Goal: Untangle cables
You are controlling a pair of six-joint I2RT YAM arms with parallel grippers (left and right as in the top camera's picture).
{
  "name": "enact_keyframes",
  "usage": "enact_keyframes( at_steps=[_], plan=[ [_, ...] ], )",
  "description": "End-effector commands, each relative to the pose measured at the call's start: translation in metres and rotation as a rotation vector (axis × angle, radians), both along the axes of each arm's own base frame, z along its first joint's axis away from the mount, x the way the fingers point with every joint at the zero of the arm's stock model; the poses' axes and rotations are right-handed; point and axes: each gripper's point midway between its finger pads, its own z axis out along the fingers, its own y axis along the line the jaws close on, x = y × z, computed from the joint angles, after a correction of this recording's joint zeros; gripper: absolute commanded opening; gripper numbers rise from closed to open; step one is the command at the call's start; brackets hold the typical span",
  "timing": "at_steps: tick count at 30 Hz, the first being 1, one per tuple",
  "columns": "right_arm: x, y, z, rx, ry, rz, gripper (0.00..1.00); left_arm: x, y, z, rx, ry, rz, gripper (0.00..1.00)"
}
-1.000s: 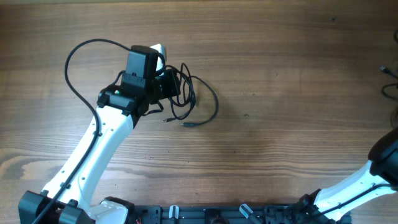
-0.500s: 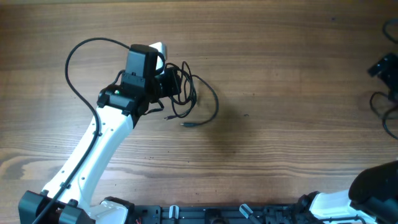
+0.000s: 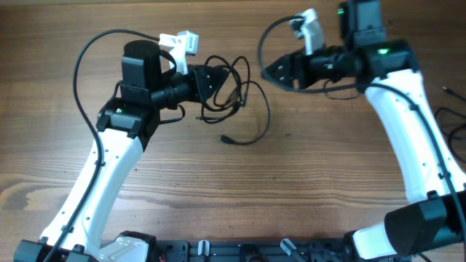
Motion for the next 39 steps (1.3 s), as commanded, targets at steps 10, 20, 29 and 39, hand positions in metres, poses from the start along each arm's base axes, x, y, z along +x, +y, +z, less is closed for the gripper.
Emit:
enact_keyframes(
  at_steps=[10, 20, 29, 39],
  plan=[
    [0.005, 0.047, -0.014, -0.002, 0.177, -0.238, 0.7, -0.001, 0.01, 0.008, -0.052, 0.056, 0.042, 0.04],
    [0.006, 0.037, -0.041, -0.156, 0.092, -0.15, 0.55, 0.018, 0.043, 0.015, -0.277, 0.302, 0.276, 0.04],
    [-0.008, 0.061, -0.064, -0.154, 0.131, -0.014, 0.54, 0.024, 0.045, 0.024, -0.48, 0.502, 0.393, 0.04],
    [0.013, 0.078, -0.086, -0.13, 0.134, -0.036, 0.47, 0.022, 0.042, 0.028, -0.624, 0.685, 0.451, 0.04]
  ],
)
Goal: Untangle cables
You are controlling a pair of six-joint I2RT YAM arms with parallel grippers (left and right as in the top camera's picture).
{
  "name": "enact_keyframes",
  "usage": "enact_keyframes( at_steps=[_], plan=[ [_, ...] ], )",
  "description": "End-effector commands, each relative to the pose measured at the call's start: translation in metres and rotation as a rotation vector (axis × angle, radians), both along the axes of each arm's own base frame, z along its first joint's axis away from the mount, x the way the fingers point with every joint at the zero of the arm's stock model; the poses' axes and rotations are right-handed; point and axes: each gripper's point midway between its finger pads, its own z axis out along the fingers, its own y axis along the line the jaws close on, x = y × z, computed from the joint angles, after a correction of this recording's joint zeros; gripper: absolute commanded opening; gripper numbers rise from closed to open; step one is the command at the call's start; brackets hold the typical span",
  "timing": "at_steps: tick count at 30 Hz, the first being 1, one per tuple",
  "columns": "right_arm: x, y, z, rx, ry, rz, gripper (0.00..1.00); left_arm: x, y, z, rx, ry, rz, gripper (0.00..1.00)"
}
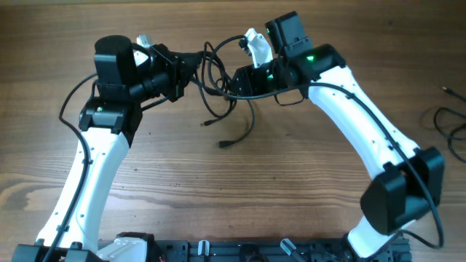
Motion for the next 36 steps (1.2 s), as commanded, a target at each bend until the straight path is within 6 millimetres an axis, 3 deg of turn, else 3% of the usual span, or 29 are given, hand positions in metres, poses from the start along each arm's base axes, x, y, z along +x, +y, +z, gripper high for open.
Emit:
enact_keyframes(
  at_steps=[1, 3, 7, 8, 9, 12, 14, 16, 18, 22, 24, 28, 30, 36],
  plan=[
    [0.005, 0.012, -0.011, 0.024, 0.021, -0.002, 0.47, -0.006, -0.003, 0.014, -0.077, 0.033, -0.004, 0.04],
    [0.012, 0.012, -0.014, 0.016, 0.003, -0.016, 0.37, -0.006, -0.003, 0.014, -0.099, 0.057, 0.008, 0.04],
    [0.032, -0.012, -0.019, -0.078, -0.025, -0.177, 0.04, -0.007, -0.002, 0.01, 0.022, -0.058, -0.05, 0.08],
    [0.035, -0.017, -0.016, -0.086, -0.037, -0.192, 0.04, -0.008, -0.001, 0.005, 0.093, -0.107, -0.079, 0.13],
    [0.038, -0.025, -0.009, -0.092, -0.058, -0.215, 0.04, -0.009, 0.003, -0.005, 0.2, -0.161, -0.106, 0.23],
    [0.044, -0.048, 0.031, -0.06, -0.137, -0.272, 0.04, -0.013, 0.038, -0.053, 0.575, -0.165, -0.121, 0.8],
    [0.036, -0.055, 0.053, -0.038, -0.164, -0.28, 0.04, -0.02, 0.074, -0.082, 0.797, -0.06, -0.064, 1.0],
    [0.022, -0.05, 0.057, -0.011, -0.127, -0.244, 0.04, -0.024, 0.09, -0.09, 0.873, -0.002, -0.021, 1.0],
    [0.01, -0.04, 0.058, 0.038, -0.081, -0.182, 0.04, -0.026, 0.088, -0.092, 0.865, 0.005, -0.033, 1.0],
    [-0.01, -0.022, 0.078, 0.149, -0.024, -0.085, 0.04, -0.025, 0.072, -0.094, 0.814, -0.021, -0.098, 0.98],
    [-0.017, -0.02, 0.086, 0.145, -0.03, -0.07, 0.04, -0.022, 0.045, -0.081, 0.76, -0.183, -0.248, 0.92],
    [-0.03, -0.022, 0.073, 0.065, -0.018, -0.04, 0.04, -0.011, 0.029, -0.06, 0.734, -0.362, -0.307, 0.86],
    [-0.036, -0.016, 0.072, 0.055, -0.027, -0.006, 0.04, -0.009, 0.026, -0.059, 0.748, -0.404, -0.337, 0.81],
    [-0.031, -0.015, 0.073, 0.05, -0.051, -0.02, 0.04, -0.026, 0.027, -0.138, 0.744, -0.155, -0.487, 0.73]
  ],
)
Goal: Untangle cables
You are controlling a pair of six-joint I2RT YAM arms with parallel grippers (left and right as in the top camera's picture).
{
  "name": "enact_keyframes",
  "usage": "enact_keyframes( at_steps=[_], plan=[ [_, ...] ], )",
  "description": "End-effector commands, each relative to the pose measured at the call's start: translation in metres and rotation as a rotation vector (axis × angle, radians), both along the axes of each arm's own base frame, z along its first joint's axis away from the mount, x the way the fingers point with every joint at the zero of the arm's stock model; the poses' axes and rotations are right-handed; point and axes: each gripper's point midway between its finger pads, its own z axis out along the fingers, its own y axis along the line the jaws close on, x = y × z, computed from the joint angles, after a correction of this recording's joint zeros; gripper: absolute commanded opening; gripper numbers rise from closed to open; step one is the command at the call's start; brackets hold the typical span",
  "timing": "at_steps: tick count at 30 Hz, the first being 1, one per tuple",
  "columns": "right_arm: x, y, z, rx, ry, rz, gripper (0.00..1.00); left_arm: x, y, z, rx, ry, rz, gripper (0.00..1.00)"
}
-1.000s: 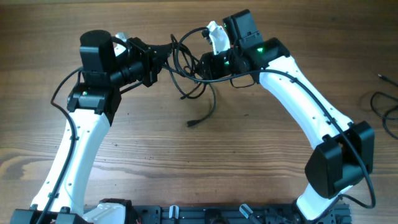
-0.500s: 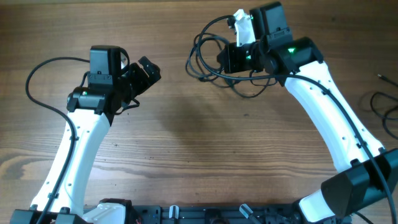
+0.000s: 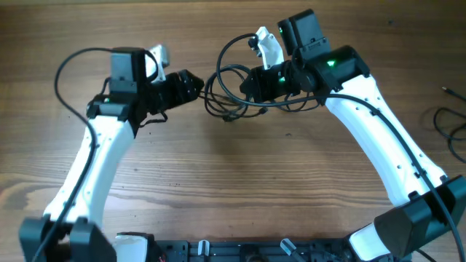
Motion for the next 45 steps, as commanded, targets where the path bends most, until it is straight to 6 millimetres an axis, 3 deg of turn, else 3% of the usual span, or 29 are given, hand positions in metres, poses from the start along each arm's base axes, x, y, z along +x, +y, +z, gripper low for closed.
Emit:
enact_keyframes(
  at_steps=[1, 4, 6, 9, 13, 18, 22, 26, 30, 31, 33, 35, 37, 39, 40, 41, 45],
  plan=[
    [0.002, 0.0, 0.023, 0.017, -0.075, 0.01, 0.04, -0.009, -0.004, -0.046, 0.063, 0.096, -0.121, 0.71],
    [0.002, 0.0, 0.023, 0.016, -0.074, 0.01, 0.04, -0.004, 0.004, -0.062, 0.04, 0.155, -0.067, 0.77],
    [0.003, -0.001, 0.023, 0.011, -0.077, 0.005, 0.04, -0.001, 0.011, -0.059, -0.031, 0.204, 0.017, 0.83],
    [0.003, -0.001, 0.022, 0.008, -0.078, 0.003, 0.04, -0.003, 0.006, -0.055, -0.196, 0.333, 0.14, 0.83],
    [0.003, -0.001, 0.021, 0.006, -0.075, 0.004, 0.04, -0.007, -0.006, -0.078, -0.333, 0.567, 0.297, 0.74],
    [0.002, -0.001, 0.021, 0.005, -0.074, 0.003, 0.04, -0.001, -0.017, -0.102, -0.426, 0.678, 0.316, 0.66],
    [0.002, -0.001, 0.021, 0.005, -0.072, 0.004, 0.04, 0.016, -0.025, -0.103, -0.503, 0.662, 0.319, 0.59],
    [0.002, -0.002, 0.021, 0.004, -0.071, 0.004, 0.04, 0.018, -0.04, -0.106, -0.51, 0.664, 0.302, 0.43],
    [0.003, -0.008, 0.016, -0.033, -0.068, -0.019, 0.04, 0.025, -0.05, -0.1, -0.519, 0.613, 0.262, 0.04],
    [0.005, -0.013, 0.013, -0.056, -0.053, -0.057, 0.04, 0.029, -0.048, -0.098, -0.499, 0.553, 0.218, 0.04],
    [0.011, -0.024, 0.011, -0.076, -0.043, -0.115, 0.04, 0.032, -0.038, -0.099, -0.46, 0.473, 0.161, 0.04],
    [0.02, -0.041, 0.023, -0.061, -0.072, -0.155, 0.04, 0.034, -0.015, -0.111, -0.381, 0.451, 0.205, 0.04],
    [0.025, -0.057, 0.052, -0.011, -0.135, -0.173, 0.04, 0.032, 0.01, -0.126, -0.281, 0.453, 0.27, 0.04],
    [0.028, -0.086, 0.095, 0.041, -0.243, -0.239, 0.04, 0.029, 0.03, -0.137, -0.194, 0.449, 0.307, 0.04],
    [0.028, -0.102, 0.114, 0.055, -0.29, -0.281, 0.04, 0.029, 0.035, -0.139, -0.17, 0.439, 0.304, 0.04],
    [0.026, -0.131, 0.135, 0.063, -0.342, -0.362, 0.04, 0.029, 0.043, -0.142, -0.137, 0.432, 0.319, 0.04],
    [0.009, -0.235, 0.157, 0.025, -0.347, -0.734, 0.04, 0.031, 0.058, -0.149, -0.057, 0.417, 0.366, 0.04]
  ],
)
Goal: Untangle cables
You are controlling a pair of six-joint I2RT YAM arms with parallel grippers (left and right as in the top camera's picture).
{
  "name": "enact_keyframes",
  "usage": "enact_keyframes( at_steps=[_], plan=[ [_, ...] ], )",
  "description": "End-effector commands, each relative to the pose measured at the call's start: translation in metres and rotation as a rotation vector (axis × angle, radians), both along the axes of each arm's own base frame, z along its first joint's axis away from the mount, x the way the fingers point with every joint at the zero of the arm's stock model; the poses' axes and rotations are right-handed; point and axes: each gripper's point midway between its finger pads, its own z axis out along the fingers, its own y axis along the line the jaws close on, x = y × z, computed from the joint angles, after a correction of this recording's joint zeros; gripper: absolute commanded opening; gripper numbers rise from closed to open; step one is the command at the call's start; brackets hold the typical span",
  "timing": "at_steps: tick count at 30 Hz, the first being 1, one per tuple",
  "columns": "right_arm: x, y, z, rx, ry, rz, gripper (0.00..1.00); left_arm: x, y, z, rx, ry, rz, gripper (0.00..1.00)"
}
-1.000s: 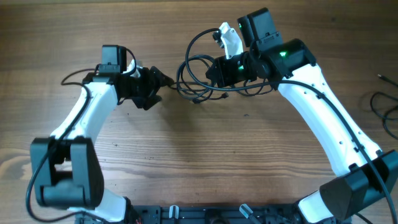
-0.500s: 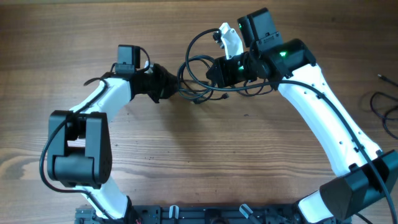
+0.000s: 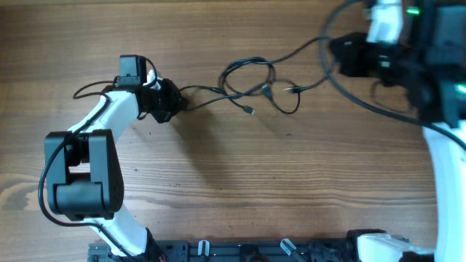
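A black cable tangle [image 3: 247, 78] lies stretched across the far middle of the table, with loose loops and several small plug ends [image 3: 250, 110] near its centre. My left gripper [image 3: 175, 105] is at the tangle's left end, shut on a strand that runs right into the loops. My right gripper [image 3: 336, 52] is high at the far right, shut on another strand that slopes down and left into the same loops. The fingertips of both grippers are hard to make out from overhead.
The wooden table [image 3: 233, 182] is bare in front of the cables. My right arm's own cable [image 3: 364, 102] hangs in a loop under the right gripper. A black mounting rail [image 3: 240, 251] runs along the near edge.
The grippers were close together at the bunched bundle in the middle. Now the left one is further left and the right one far up to the right, with the cables drawn out between them.
At first my left gripper held the tangle near the centre while the right one stood apart to the right. Then the right gripper was at the tangle too. Both held it bunched between them, and now it is pulled out into a long loose line.
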Motion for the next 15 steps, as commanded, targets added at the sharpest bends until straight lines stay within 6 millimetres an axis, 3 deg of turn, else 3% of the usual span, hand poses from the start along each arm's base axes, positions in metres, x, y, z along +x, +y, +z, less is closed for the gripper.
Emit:
enact_keyframes(
  at_steps=[1, 3, 4, 6, 9, 11, 12, 15],
  plan=[
    [-0.016, -0.079, 0.033, -0.002, -0.061, -0.289, 0.04, 0.003, 0.034, -0.018, 0.186, -0.003, 0.034, 0.04],
    [-0.029, -0.118, 0.032, -0.018, -0.039, -0.46, 0.04, 0.004, 0.045, -0.023, 0.251, 0.003, 0.058, 0.04],
    [-0.042, -0.149, 0.027, -0.054, -0.006, -0.609, 0.04, 0.007, 0.052, -0.023, 0.297, -0.02, 0.044, 0.04],
    [-0.05, -0.162, 0.022, -0.083, 0.022, -0.668, 0.04, 0.013, 0.055, -0.014, 0.315, -0.075, 0.016, 0.04],
    [-0.048, -0.161, 0.014, -0.112, 0.049, -0.637, 0.04, 0.029, 0.059, 0.042, 0.355, -0.263, 0.001, 0.04],
    [-0.046, -0.167, 0.009, -0.129, 0.066, -0.662, 0.04, 0.034, 0.073, 0.087, 0.436, -0.379, 0.049, 0.04],
    [-0.046, -0.172, 0.006, -0.135, 0.078, -0.687, 0.04, 0.033, 0.09, 0.119, 0.527, -0.439, 0.117, 0.04],
    [-0.054, -0.197, 0.004, -0.183, 0.097, -0.847, 0.04, 0.015, 0.144, 0.167, 0.798, -0.484, 0.287, 0.04]
  ],
)
